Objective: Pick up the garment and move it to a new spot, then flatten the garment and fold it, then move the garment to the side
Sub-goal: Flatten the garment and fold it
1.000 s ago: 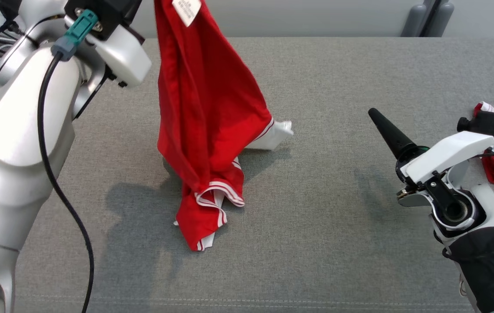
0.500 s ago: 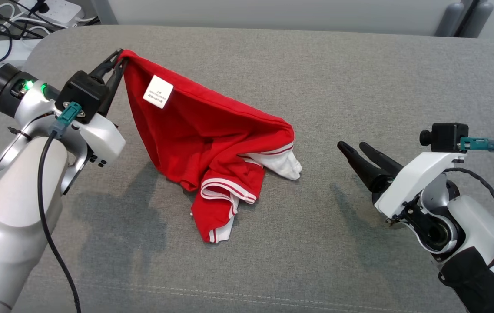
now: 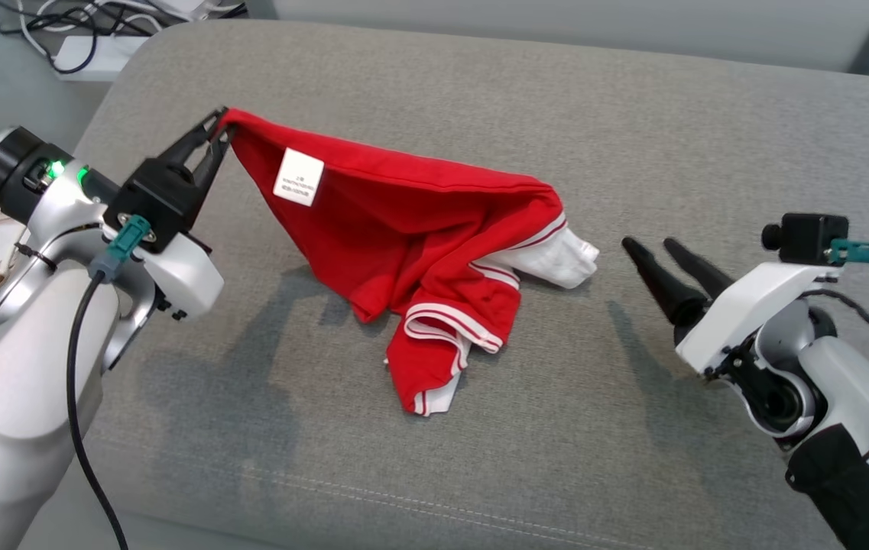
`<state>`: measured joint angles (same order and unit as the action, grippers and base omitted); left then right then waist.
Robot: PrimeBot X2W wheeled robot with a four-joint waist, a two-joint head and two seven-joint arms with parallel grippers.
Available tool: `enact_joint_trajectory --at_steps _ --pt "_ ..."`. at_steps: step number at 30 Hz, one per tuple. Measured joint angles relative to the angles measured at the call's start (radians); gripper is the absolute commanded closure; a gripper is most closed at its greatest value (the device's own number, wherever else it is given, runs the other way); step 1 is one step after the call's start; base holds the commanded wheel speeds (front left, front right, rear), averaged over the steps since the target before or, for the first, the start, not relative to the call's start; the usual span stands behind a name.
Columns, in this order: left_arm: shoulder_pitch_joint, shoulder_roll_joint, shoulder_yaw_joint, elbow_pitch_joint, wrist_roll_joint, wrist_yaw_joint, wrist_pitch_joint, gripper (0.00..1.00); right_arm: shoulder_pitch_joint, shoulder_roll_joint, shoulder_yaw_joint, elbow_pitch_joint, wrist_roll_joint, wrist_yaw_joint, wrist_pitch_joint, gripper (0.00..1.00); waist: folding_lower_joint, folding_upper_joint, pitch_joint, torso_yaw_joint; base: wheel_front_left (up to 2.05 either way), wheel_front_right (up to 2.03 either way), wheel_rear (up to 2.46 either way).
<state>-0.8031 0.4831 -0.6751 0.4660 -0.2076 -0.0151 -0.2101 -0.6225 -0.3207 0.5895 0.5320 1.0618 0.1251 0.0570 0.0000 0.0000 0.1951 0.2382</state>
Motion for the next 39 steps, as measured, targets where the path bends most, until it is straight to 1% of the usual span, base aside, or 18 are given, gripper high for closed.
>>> enact_joint_trajectory --at_steps 3,7,11,18,20,24,31,35,39 --pt "0.032 0.015 -0.016 -0.047 0.000 0.007 0.015 1.00 -0.035 0.001 -0.008 0.037 -0.026 0.000 -0.041 0.00 0.0000 0.0000 0.013 0.021 0.00 0.00 0.00" --pt "0.085 0.017 -0.032 -0.106 0.000 0.017 0.025 1.00 -0.074 0.002 -0.003 0.093 -0.057 0.000 -0.050 0.00 0.0000 0.0000 0.030 0.051 0.00 0.00 0.00" --pt "0.102 0.029 -0.046 -0.162 0.004 0.027 0.035 1.00 -0.123 -0.002 0.007 0.153 -0.100 0.001 -0.062 0.00 0.0000 0.0000 0.046 0.081 0.00 0.00 0.00" --pt "0.102 0.030 -0.058 -0.230 0.013 0.040 0.052 1.00 -0.198 -0.002 0.085 0.276 -0.222 0.001 -0.062 0.00 0.0000 0.0000 0.073 0.129 0.00 0.00 0.00" --pt "0.102 0.024 -0.062 -0.237 0.013 0.044 0.053 1.00 -0.210 0.002 0.104 0.308 -0.250 0.001 -0.062 0.00 0.0000 0.0000 0.081 0.142 0.00 0.00 0.00" --pt "0.102 0.006 -0.067 -0.246 0.012 0.051 0.056 1.00 -0.229 0.009 0.132 0.349 -0.269 0.001 -0.062 0.00 0.0000 0.0000 0.097 0.163 0.00 0.00 0.00" --pt "0.102 -0.005 -0.073 -0.244 0.012 0.060 0.051 1.00 -0.240 0.021 0.184 0.382 -0.286 0.001 -0.068 0.00 0.0000 0.0000 0.117 0.177 0.00 0.00 0.00" --pt "0.101 -0.023 -0.078 -0.239 0.010 0.060 0.044 1.00 -0.271 0.022 0.184 0.427 -0.298 0.001 -0.095 0.00 0.0000 0.0000 0.127 0.183 0.00 0.00 0.00" --pt "0.099 -0.029 -0.083 -0.231 0.010 0.060 0.038 1.00 -0.297 0.026 0.168 0.485 -0.315 0.001 -0.119 0.00 0.0000 0.0000 0.138 0.191 0.00 0.00 0.00"
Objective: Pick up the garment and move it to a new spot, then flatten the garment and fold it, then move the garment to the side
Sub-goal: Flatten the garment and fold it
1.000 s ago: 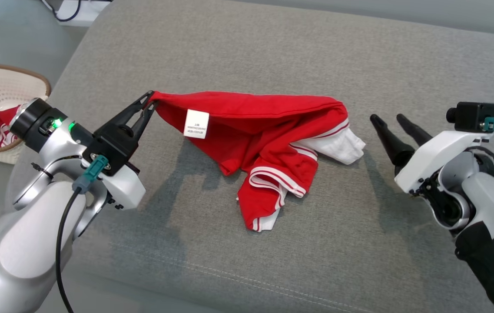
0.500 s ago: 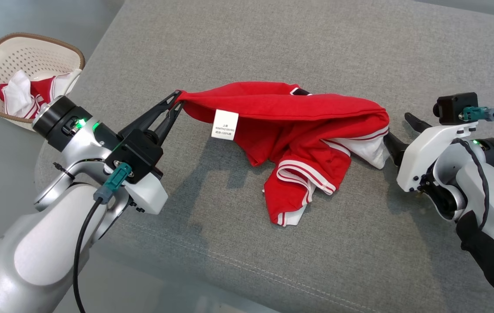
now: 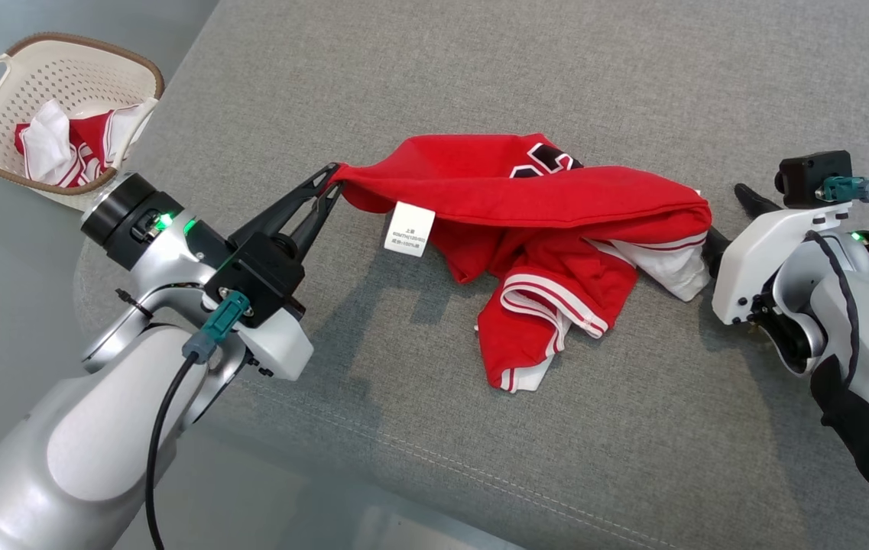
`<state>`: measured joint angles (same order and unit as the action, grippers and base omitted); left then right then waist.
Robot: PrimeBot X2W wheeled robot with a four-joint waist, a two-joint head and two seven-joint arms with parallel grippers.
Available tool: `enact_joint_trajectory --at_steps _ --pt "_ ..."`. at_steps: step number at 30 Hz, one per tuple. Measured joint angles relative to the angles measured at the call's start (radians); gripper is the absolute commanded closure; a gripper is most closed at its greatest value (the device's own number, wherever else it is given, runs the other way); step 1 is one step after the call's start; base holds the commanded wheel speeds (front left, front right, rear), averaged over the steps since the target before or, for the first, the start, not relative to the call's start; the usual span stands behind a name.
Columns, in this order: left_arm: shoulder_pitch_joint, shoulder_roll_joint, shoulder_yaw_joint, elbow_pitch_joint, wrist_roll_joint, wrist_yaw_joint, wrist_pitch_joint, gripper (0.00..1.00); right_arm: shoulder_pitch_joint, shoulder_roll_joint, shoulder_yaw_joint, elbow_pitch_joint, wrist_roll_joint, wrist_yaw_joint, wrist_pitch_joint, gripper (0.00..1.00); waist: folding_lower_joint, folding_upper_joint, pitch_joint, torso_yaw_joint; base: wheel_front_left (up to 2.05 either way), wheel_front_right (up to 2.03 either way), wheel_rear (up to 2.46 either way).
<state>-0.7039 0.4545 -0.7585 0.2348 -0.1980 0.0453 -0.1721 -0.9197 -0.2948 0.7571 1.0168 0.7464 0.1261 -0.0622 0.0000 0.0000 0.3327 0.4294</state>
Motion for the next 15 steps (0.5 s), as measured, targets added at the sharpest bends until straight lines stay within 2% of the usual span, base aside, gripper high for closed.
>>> enact_joint_trajectory --at_steps 9,10,11,13,14,15 --pt "-0.001 -0.005 0.000 0.017 -0.016 0.005 -0.014 1.00 -0.015 0.017 0.032 0.000 0.005 0.000 0.012 0.00 0.0000 0.0000 0.013 0.012 0.00 0.00 0.00" --pt "-0.001 -0.007 0.000 0.020 -0.016 0.009 -0.015 1.00 -0.016 0.017 0.036 -0.002 0.011 0.000 0.019 0.06 0.0000 0.0000 0.013 0.011 0.00 0.00 0.00" --pt "-0.001 -0.007 -0.001 0.022 -0.017 0.009 -0.017 1.00 -0.018 0.017 0.041 -0.003 0.013 0.000 0.027 0.17 0.0001 0.0000 0.013 0.011 0.00 0.00 0.00" --pt "-0.001 -0.009 -0.001 0.027 -0.019 0.010 -0.021 1.00 -0.022 0.013 0.055 -0.006 0.021 0.000 0.039 0.77 0.0001 0.0000 0.013 0.009 0.00 0.00 0.00" --pt "-0.001 -0.011 -0.001 0.030 -0.022 0.010 -0.023 1.00 -0.024 0.011 0.060 -0.006 0.021 0.000 0.046 0.98 0.0000 0.0000 0.013 0.008 0.00 0.00 0.00" --pt "-0.001 -0.013 -0.002 0.031 -0.024 0.010 -0.023 1.00 -0.024 0.010 0.063 -0.007 0.022 0.000 0.050 1.00 0.0000 0.0000 0.012 0.007 0.00 0.00 0.00"
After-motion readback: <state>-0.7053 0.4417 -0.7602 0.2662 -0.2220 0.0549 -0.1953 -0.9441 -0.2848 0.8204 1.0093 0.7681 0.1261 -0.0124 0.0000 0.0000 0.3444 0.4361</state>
